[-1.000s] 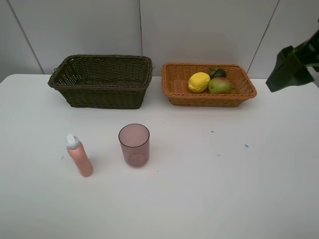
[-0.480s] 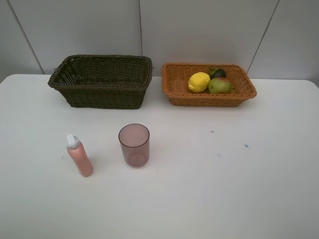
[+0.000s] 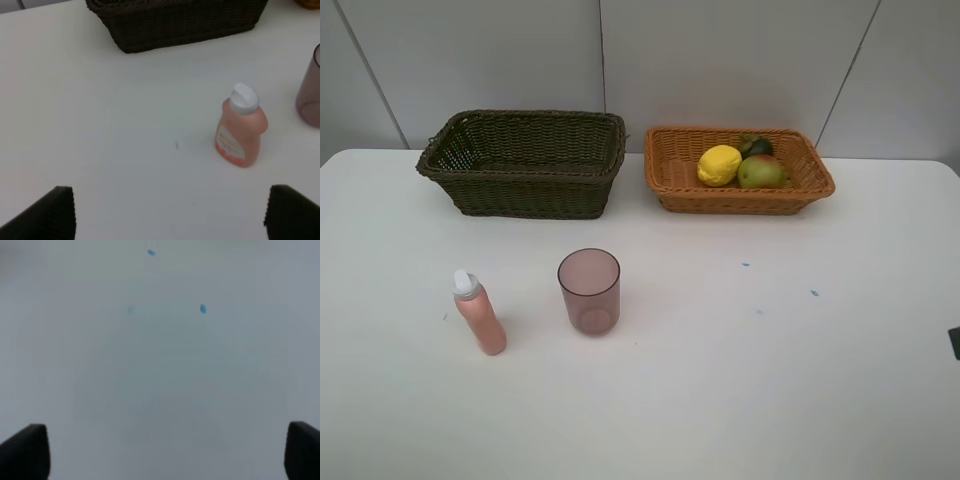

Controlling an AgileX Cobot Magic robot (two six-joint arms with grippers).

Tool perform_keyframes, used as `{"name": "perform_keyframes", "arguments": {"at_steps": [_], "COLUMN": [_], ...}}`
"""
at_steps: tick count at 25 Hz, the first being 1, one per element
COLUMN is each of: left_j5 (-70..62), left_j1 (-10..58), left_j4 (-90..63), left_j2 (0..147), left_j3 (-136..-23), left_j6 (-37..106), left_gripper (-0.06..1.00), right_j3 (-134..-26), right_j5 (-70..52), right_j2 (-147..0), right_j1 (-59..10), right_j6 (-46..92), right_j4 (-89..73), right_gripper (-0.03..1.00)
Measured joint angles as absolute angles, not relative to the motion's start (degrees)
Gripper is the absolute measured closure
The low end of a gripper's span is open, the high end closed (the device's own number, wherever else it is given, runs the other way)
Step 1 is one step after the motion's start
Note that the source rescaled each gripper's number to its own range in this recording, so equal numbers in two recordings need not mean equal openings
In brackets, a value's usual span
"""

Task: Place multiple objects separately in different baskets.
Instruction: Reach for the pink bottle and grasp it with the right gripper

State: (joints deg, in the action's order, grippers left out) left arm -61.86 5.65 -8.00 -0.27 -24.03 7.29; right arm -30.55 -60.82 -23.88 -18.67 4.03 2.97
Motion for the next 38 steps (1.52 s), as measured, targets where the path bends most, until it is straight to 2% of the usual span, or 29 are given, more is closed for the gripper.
{"name": "perform_keyframes", "arguments": {"at_steps": [9, 18, 22, 38], "left_j5": [-61.9, -61.9, -61.9, -61.9], "left_j1": [5.6, 5.6, 5.6, 5.6], "left_j4": [-8.0, -8.0, -8.0, -8.0], "left_j2": [-0.3, -0.3, -0.3, -0.3], "left_j3": [-24.0, -24.0, -24.0, -24.0], "left_j6": [7.3, 7.3, 7.3, 7.3], "left_gripper": [-0.06, -0.06, -0.06, -0.06], "right_j3": [-29.8, -29.8, -29.8, -29.7], "right_j5": [-60.1, -60.0, -59.8, -59.7], "right_j2": [-11.9, -4.3, -1.9, 0.2], "right_j1": [-18.0, -8.5, -6.6, -6.5], "right_j6": [1.5, 0.8, 0.7, -1.9], "right_j4": [3.7, 4.1, 4.1, 6.6], "right_gripper": [-0.03, -0.03, -0.03, -0.03]}}
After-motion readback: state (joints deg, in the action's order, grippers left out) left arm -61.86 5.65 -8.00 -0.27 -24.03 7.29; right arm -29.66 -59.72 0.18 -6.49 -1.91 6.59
